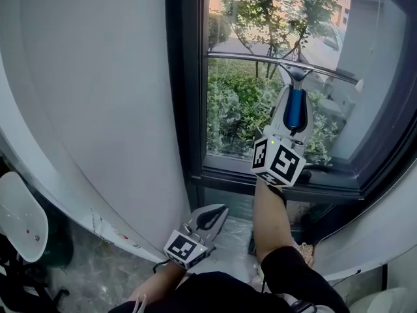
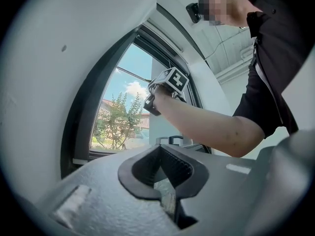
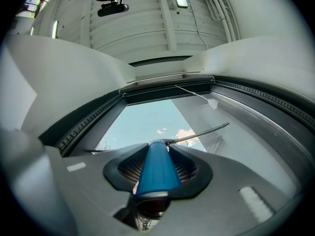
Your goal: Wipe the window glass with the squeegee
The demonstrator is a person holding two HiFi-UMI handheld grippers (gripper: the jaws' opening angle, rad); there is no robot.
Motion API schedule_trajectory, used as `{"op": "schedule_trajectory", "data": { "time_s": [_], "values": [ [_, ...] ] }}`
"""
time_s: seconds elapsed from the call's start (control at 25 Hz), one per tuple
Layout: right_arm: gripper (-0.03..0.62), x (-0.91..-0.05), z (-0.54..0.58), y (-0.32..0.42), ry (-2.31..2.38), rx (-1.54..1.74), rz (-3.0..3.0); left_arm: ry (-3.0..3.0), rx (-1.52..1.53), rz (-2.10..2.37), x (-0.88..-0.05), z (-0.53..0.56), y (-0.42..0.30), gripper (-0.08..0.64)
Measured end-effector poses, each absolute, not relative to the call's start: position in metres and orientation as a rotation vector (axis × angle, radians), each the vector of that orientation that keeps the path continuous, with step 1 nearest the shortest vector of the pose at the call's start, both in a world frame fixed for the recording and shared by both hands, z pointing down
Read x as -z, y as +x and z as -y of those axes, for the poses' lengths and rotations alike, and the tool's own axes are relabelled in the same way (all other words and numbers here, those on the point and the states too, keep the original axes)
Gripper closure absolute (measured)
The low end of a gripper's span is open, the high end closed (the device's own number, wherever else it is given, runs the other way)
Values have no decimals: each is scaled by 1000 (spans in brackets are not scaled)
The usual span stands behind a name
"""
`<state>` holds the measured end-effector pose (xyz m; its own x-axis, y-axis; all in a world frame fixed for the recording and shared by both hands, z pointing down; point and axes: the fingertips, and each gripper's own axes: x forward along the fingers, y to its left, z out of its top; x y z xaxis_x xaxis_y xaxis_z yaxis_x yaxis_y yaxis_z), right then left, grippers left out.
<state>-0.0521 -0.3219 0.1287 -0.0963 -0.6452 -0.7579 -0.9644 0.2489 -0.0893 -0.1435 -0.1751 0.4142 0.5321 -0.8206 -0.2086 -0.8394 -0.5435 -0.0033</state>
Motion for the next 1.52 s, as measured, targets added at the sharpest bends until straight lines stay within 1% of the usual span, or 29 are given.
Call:
{"op": "schedule_trajectory", "data": {
  "time_s": [1.52],
  "values": [
    [460,-183,316,-53,-1534,-502,-1853,-2697,-266,-1474,-430,172,-150,558]
  ]
}}
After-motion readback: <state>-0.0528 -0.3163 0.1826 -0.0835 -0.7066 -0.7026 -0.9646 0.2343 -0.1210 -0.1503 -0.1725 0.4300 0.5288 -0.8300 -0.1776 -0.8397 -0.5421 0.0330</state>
